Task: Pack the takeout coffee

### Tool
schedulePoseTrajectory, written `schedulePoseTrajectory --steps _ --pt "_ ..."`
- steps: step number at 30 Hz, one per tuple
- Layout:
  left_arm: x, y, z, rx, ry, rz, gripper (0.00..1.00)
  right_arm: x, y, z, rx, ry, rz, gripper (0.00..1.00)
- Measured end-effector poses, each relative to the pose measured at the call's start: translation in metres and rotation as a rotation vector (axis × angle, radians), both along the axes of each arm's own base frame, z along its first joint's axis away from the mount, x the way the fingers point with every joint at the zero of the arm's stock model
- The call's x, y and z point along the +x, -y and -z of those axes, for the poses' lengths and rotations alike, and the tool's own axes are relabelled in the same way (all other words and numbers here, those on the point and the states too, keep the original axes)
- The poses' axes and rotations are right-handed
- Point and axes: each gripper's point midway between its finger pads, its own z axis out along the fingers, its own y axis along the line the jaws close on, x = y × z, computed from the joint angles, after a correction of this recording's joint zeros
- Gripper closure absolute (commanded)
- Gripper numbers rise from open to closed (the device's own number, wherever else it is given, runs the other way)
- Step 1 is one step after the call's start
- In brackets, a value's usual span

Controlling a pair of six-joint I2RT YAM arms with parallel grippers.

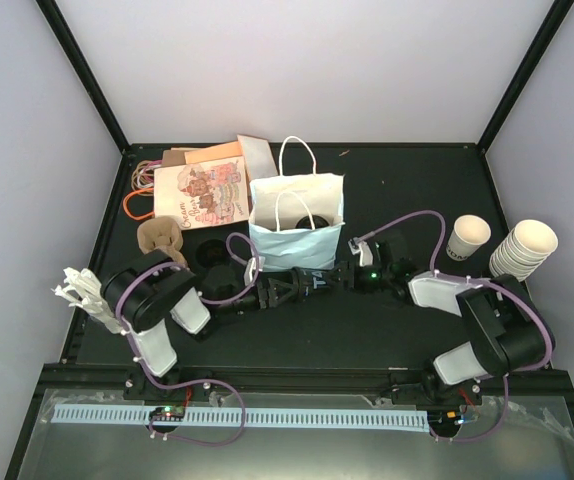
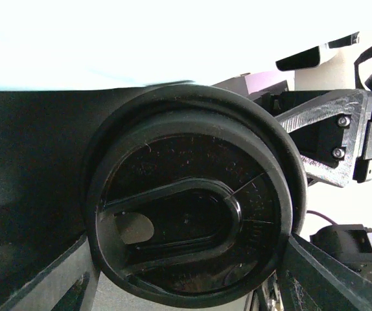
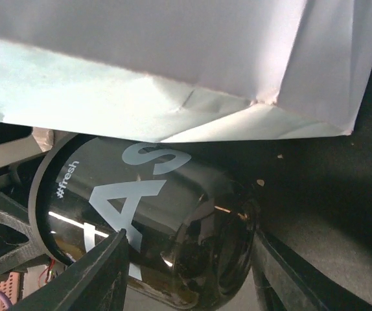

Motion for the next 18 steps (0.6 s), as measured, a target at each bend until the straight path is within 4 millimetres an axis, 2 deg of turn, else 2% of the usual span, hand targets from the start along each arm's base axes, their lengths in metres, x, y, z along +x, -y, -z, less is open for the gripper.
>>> schedulePoseTrajectory --steps 9,12,18 --pt "-0.007 -0.002 -0.023 0.074 0.072 0.018 0.31 -0.005 0.011 -0.012 -0.054 0.051 0.02 0.42" --pt "-0.009 -0.002 -0.03 0.142 0.092 0.031 0.31 -0.006 0.015 -0.013 -0.077 0.06 0.031 0.42" --pt "-0.018 -0.005 -0.059 0.313 0.145 0.074 0.3 -0.007 0.023 -0.023 -0.113 0.11 0.046 0.42"
